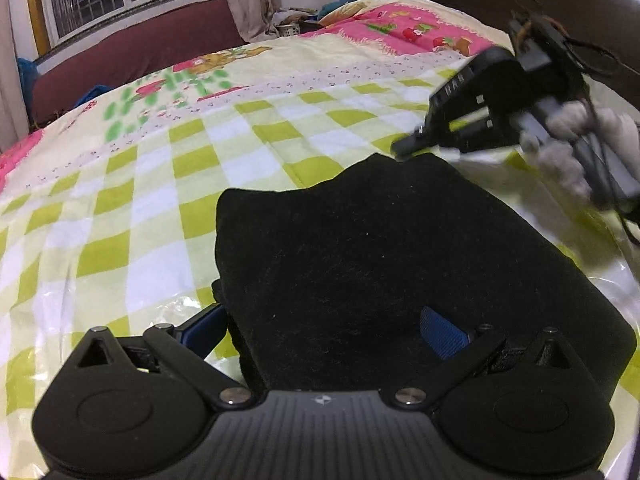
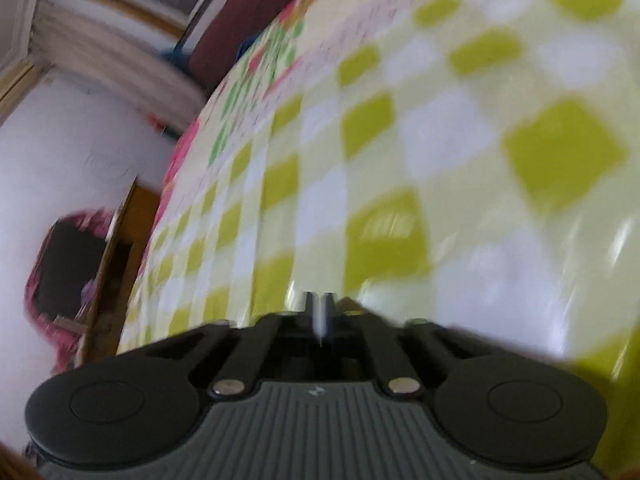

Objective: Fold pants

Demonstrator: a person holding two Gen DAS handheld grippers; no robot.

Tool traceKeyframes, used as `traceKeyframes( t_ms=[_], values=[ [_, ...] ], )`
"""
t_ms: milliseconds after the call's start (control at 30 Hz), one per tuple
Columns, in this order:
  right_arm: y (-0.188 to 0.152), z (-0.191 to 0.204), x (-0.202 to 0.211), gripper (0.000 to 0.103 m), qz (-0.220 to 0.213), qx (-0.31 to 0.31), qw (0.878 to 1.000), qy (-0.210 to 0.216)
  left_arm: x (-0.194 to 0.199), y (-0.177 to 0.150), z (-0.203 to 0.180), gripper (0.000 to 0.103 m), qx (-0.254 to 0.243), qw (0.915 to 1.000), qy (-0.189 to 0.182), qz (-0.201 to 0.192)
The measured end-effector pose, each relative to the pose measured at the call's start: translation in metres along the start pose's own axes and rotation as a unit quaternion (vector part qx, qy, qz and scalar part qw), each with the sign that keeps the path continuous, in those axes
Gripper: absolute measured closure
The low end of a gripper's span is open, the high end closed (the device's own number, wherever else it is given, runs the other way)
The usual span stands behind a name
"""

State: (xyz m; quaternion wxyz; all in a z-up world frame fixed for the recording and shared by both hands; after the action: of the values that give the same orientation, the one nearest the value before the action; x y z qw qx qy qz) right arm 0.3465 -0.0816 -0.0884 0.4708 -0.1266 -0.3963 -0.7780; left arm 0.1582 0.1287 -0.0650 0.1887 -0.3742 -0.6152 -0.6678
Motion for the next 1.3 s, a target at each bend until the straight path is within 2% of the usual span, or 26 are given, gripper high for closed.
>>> traceKeyframes(
  t_ms=[67, 167, 233, 267, 300, 400, 433, 467, 500, 533, 600, 667, 767, 867, 967, 1100, 1300],
  values=[
    [0.003, 0.007, 0.017, 0.096, -0.008, 0.003, 1.000, 0.014, 0.002, 0.001, 0.000, 0.000, 0.010, 0.9999, 0.004, 0.005],
    [-0.025, 0.029, 0.047, 0.094, 0.014, 0.067, 0.997, 0.037, 0.011, 0.005, 0.000, 0.000, 0.021, 0.9996, 0.018, -0.003],
    [-0.055, 0.035, 0.065, 0.084, 0.029, 0.102, 0.994, 0.019, 0.022, 0.007, -0.002, 0.000, 0.025, 0.9990, 0.032, -0.015],
    [-0.066, 0.035, 0.075, 0.074, 0.032, 0.111, 0.993, 0.010, 0.028, 0.007, -0.002, 0.000, 0.029, 0.9986, 0.041, -0.019],
    [-0.079, 0.037, 0.083, 0.071, 0.031, 0.118, 0.992, 0.006, 0.035, 0.006, -0.002, 0.000, 0.035, 0.9978, 0.052, -0.023],
    [-0.112, 0.051, 0.102, 0.070, 0.020, 0.156, 0.988, 0.004, 0.051, 0.000, -0.002, 0.000, 0.065, 0.9942, 0.076, -0.039],
    [-0.121, 0.056, 0.103, 0.067, 0.019, 0.175, 0.984, -0.004, 0.053, -0.005, -0.002, 0.000, 0.078, 0.9929, 0.081, -0.038],
    [-0.134, 0.056, 0.098, 0.058, 0.029, 0.193, 0.980, -0.022, 0.051, -0.011, -0.003, 0.000, 0.083, 0.9917, 0.093, -0.031],
    [-0.143, 0.057, 0.086, 0.054, 0.048, 0.205, 0.977, -0.039, 0.046, -0.015, -0.003, 0.000, 0.081, 0.9906, 0.107, -0.025],
    [-0.148, 0.053, 0.077, 0.054, 0.058, 0.218, 0.973, -0.057, 0.042, -0.020, -0.004, 0.000, 0.080, 0.9896, 0.118, -0.015],
    [-0.149, 0.052, 0.075, 0.052, 0.063, 0.226, 0.968, -0.085, 0.036, -0.027, -0.002, 0.000, 0.104, 0.9877, 0.116, 0.001],
    [-0.141, 0.064, 0.091, 0.054, 0.041, 0.224, 0.970, -0.082, 0.040, -0.026, 0.002, 0.000, 0.134, 0.9834, 0.122, 0.005],
    [-0.136, 0.087, 0.116, 0.053, 0.008, 0.249, 0.966, -0.068, 0.054, -0.022, -0.002, 0.000, 0.139, 0.9805, 0.138, -0.013],
    [-0.147, 0.091, 0.115, 0.054, 0.022, 0.256, 0.964, -0.076, 0.058, -0.025, -0.006, 0.000, 0.132, 0.9781, 0.160, -0.017],
    [-0.159, 0.092, 0.113, 0.053, 0.033, 0.251, 0.965, -0.073, 0.068, -0.028, -0.009, 0.000, 0.140, 0.9765, 0.163, -0.021],
    [-0.172, 0.092, 0.104, 0.053, 0.046, 0.280, 0.953, -0.109, 0.068, -0.035, -0.011, 0.000, 0.141, 0.9744, 0.175, -0.012],
    [-0.173, 0.098, 0.120, 0.053, 0.036, 0.261, 0.960, -0.096, 0.075, -0.038, -0.014, 0.000, 0.150, 0.9727, 0.176, -0.016]
  ],
)
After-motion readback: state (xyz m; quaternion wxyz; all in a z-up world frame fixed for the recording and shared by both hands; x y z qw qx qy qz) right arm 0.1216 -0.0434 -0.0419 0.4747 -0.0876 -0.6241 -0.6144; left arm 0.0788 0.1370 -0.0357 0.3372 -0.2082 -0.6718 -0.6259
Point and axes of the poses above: each gripper's, at about its wrist camera, not at the fingertips, and x roughly against the way its jaws point, z to its left, y to its top, the point moved 9 cm from there along -x, roughly the way its jaws point, and after that the axes turned 8 degrees about x, right-handed, at the moved point
